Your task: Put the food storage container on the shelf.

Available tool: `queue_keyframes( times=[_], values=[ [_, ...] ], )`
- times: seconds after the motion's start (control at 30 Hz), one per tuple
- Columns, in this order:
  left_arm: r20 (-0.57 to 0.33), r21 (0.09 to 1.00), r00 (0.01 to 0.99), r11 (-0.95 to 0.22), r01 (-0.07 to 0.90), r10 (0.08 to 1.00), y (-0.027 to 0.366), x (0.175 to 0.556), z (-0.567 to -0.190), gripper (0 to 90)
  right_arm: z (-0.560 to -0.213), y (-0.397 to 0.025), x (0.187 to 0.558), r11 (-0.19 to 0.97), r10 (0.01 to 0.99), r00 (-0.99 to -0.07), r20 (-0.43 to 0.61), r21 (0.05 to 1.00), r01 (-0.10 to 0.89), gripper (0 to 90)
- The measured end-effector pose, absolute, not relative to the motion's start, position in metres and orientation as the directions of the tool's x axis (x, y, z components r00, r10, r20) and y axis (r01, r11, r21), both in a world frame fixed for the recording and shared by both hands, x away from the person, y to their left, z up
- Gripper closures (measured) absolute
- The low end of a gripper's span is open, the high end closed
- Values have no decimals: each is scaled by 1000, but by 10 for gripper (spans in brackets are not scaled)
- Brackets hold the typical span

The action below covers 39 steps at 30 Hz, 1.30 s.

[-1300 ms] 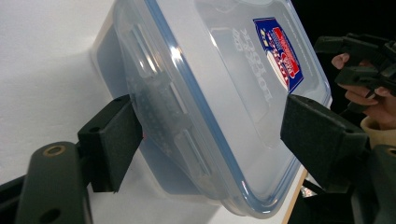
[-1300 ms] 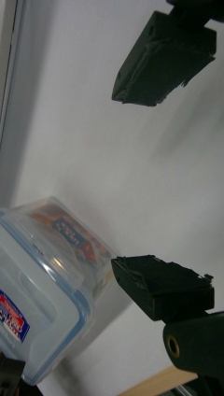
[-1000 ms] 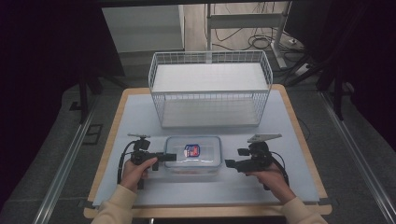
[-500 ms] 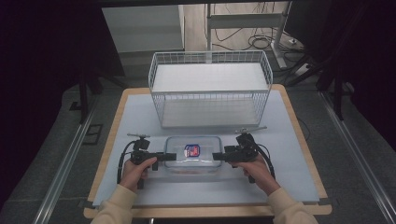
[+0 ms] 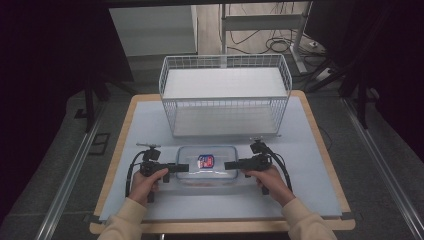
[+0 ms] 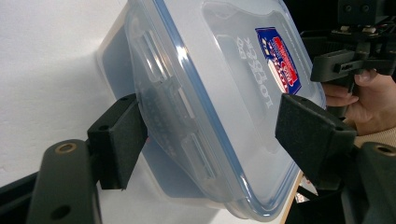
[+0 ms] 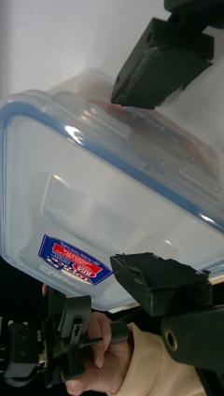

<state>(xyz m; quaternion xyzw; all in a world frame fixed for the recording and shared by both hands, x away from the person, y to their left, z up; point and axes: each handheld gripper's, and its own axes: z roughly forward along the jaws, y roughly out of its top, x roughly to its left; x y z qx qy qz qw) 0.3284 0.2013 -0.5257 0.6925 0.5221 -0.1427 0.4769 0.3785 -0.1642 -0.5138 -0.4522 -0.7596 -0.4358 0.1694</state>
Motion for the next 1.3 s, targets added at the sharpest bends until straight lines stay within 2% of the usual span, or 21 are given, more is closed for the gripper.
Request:
queue_keyframes(
  times=[0.37,0.6,1.3],
  values=[
    [-694,511,411,2,859,590,201,328,-525,254,-519,-170,384,182,512,-467,721,440,879,226],
    [-690,517,412,7,856,595,200,327,-525,255,-511,-180,382,165,510,-477,716,463,871,426],
    [-687,549,432,28,835,584,206,316,-523,336,-505,-182,375,174,498,-504,705,488,855,485]
  ],
)
